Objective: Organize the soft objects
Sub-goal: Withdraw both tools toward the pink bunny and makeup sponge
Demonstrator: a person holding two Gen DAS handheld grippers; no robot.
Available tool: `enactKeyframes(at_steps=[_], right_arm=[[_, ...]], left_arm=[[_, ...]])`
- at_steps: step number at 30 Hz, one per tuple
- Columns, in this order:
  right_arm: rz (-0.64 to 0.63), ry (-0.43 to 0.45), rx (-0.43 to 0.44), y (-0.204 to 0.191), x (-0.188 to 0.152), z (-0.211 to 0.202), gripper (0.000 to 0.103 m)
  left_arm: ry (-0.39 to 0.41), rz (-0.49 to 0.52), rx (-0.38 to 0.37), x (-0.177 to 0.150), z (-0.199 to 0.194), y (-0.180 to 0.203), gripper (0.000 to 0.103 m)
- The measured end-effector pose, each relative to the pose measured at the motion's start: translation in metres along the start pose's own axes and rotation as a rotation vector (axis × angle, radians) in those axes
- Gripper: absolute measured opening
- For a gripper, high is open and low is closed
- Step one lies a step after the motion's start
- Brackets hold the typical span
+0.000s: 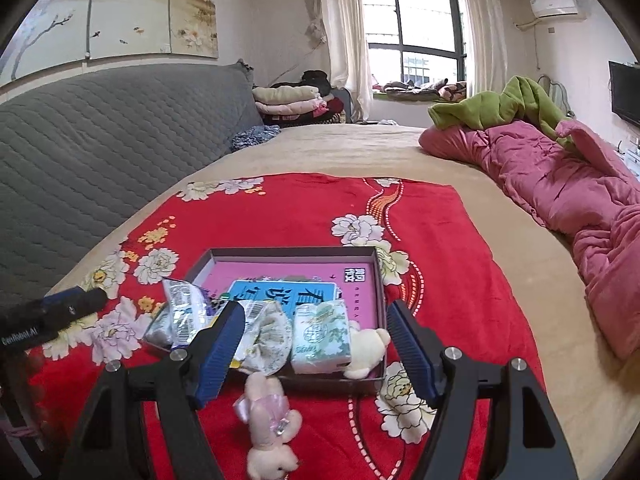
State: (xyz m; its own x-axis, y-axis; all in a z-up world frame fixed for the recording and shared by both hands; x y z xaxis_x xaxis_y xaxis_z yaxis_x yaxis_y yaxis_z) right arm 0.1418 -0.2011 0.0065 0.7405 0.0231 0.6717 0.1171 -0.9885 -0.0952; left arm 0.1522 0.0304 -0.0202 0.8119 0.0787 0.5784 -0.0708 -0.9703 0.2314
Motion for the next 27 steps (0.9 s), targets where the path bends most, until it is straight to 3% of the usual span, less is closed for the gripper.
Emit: enactKeyframes(at_steps=[16,27], right_arm=[[-0.021,-0.109,0.071,-0.027,-0.057,0.001,0.073],[-0.018,-0.202,0.075,-0.031,-0.090,0.031,0.073]], left_arm=[[-0.174,0.066,0.057,-0.078,0.028,0.003,0.079],[-0.259,0.043,0.040,-0.101,0.057,0.006,0.079]])
Point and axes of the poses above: each gripper's, at about its wrist camera, not at the fingertips, and z roughly the way its jaws point, y to its right, x to its top, the point moved 10 cm from there along z, roughly the way its jaws point, and after that the axes turned 13 degrees about -y, right-handed, at the moved point
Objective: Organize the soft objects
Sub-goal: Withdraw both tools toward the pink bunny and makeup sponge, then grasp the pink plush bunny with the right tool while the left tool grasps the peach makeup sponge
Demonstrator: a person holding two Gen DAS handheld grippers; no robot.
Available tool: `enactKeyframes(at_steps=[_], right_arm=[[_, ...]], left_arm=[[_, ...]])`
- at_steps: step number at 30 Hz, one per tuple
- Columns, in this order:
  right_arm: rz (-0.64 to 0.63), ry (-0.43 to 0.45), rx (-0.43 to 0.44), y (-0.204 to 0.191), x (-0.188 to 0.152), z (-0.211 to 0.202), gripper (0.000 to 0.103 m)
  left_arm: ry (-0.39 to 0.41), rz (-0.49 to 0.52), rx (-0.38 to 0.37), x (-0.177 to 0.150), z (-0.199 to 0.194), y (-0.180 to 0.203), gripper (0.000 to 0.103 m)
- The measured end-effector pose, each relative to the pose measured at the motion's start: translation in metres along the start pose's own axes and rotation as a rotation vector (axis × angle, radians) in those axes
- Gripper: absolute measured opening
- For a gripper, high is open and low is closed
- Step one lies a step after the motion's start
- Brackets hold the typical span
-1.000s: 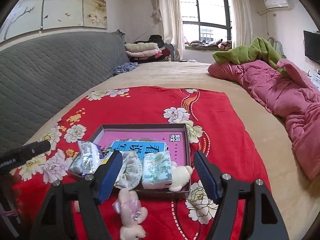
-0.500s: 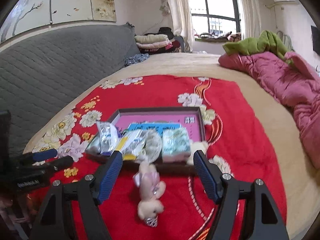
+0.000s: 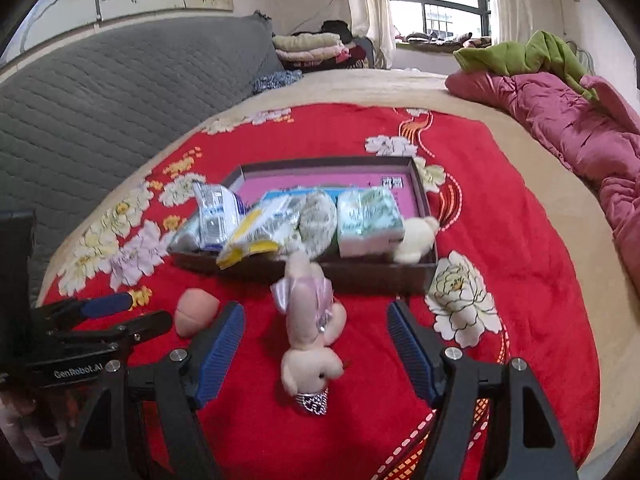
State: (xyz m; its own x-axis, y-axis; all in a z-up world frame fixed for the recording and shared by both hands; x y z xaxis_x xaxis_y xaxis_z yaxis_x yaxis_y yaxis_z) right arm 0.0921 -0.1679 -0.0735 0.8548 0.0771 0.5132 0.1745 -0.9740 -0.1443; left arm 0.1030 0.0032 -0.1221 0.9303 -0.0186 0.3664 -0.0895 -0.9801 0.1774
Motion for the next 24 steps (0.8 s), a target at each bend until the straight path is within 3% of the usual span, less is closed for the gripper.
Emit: enactKeyframes(at_steps=[17,24], right_arm=[[-0.009,-0.111,-0.042,-0.001,-0.025,0.064,0.073],[0.010,-0.111,-0.071,0.008,-0.022,0.078,0.072]], left_arm=[[-0.041,0.002,-0.005,0.006,0.039,0.001,0.079],[-0.042,0.014,0.002,0.009,0.053,0.005,0.079]])
Point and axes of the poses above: each gripper's, at about its wrist camera, not at the fingertips, and z roughly the way its jaws point, y to its right, x to its top, the point moved 10 cm from there along z, roughly the way its jaws point, and after that the axes turned 13 degrees about -y, right-handed, at the moved point
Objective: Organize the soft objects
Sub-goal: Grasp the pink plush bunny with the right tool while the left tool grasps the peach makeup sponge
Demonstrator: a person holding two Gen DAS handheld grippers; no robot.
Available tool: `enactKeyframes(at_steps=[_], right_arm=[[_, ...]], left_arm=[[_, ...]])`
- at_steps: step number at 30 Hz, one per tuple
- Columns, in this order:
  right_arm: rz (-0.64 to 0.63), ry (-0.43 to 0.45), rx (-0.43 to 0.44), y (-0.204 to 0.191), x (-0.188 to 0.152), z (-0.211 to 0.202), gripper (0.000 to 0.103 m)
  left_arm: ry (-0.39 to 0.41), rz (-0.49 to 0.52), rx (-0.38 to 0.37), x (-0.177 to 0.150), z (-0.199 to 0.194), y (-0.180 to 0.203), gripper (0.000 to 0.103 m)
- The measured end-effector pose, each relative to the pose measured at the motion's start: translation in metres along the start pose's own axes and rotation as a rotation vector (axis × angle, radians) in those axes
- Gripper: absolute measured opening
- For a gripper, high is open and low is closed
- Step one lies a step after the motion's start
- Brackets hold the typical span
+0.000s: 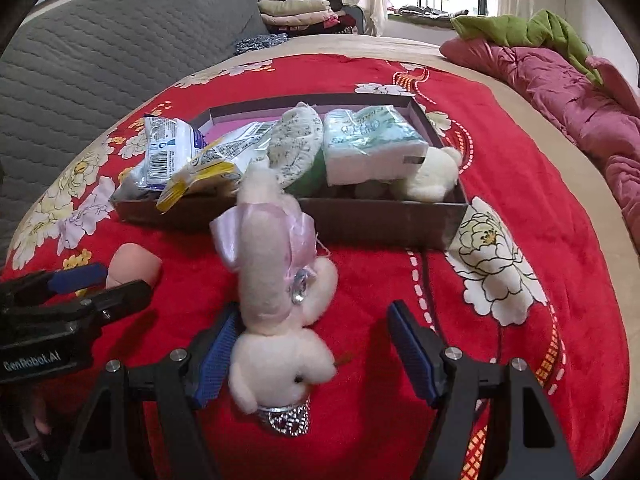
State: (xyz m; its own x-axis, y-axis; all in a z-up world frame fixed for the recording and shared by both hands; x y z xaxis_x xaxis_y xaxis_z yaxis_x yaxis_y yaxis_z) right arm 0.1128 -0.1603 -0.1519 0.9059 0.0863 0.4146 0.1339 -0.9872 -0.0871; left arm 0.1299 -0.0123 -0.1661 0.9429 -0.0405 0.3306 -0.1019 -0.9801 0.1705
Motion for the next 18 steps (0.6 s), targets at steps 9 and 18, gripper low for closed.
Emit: enactKeyframes(at_steps=[9,18], right_arm=[[-0.073,0.020,-0.012,-0.011,-0.001,0.000,0.040],[-0.072,0.033,0.022,-0.008,-0.002,-0.015,0.037]], left_arm=[[0.010,-0.027,-0.040,0.007,0.005,-0.001,0.059],[0.018,0.016,-0.043,0.007,0.006,0.011,0.040]])
Point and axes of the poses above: each gripper's, at about its wrist camera, not at the fingertips, and z roughly the way its jaws point, y to its right, x to its top, the point moved 10 cm from there along z, roughly the way its jaws point, and after that the axes turned 13 degrees about -y, right-handed, at the moved point
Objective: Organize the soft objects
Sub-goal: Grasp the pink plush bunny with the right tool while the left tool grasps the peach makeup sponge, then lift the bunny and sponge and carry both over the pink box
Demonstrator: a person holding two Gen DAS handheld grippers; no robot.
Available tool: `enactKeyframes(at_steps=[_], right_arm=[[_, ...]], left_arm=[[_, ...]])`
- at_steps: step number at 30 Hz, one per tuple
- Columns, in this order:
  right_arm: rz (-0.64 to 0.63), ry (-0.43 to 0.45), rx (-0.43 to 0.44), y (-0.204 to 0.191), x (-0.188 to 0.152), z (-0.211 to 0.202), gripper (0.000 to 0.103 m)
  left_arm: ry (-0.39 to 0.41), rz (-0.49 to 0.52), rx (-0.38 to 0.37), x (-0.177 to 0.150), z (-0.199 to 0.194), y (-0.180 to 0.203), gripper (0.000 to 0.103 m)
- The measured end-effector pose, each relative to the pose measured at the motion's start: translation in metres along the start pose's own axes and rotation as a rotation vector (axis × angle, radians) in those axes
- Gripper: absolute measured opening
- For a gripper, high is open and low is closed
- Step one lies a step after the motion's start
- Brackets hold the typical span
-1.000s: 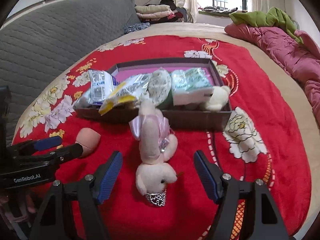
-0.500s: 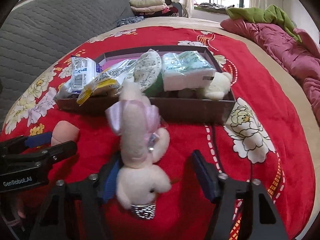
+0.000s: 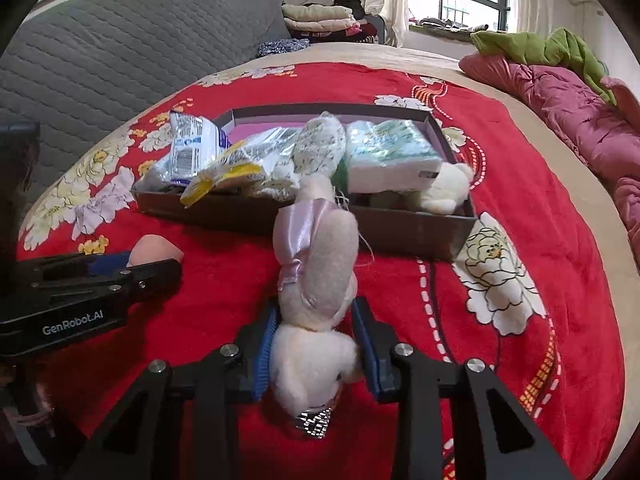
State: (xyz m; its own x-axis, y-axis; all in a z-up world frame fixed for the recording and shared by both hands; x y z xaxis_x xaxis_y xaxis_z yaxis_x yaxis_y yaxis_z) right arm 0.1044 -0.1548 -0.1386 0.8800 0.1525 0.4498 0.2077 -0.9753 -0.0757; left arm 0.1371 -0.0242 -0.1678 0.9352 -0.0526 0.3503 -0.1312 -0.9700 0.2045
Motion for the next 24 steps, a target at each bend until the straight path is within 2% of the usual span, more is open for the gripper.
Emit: enactKeyframes(at_steps=[4,9,14,24], right_arm=[[0.017,0.014,0.022,0.003,0.003,-0.011,0.037],[0.045,0.023,0.064,0.002,0.006,-0.019,0.037],[0.035,0.046,0.080,-0.003,0.011,-0.032,0.036],[0.025,0.145,0.098,-0.008,0.038,-0.073,0.036]], left_arm=[[0.008,-0.011,-0.016,0.000,-0.003,-0.003,0.039],[0.060,-0.005,-0.039,0.005,-0.024,0.001,0.039],[0.091,0.005,-0.033,0.005,-0.041,0.005,0.039],[0.148,-0.015,-0.054,0.014,-0.088,0.011,0.039]])
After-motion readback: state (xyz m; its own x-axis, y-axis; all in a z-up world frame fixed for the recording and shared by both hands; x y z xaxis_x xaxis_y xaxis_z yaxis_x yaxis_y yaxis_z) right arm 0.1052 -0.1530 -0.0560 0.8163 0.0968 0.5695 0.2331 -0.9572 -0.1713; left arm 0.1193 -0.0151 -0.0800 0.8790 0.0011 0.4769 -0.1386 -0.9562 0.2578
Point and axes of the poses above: each gripper's, at about its wrist camera, not at the fingertips, and z roughly the way its jaws point, y to its right, x to its top, the point moved 10 cm from there along z, roughly the way its jaws point, and after that the axes turned 13 degrees about -y, right-handed, at the moved point
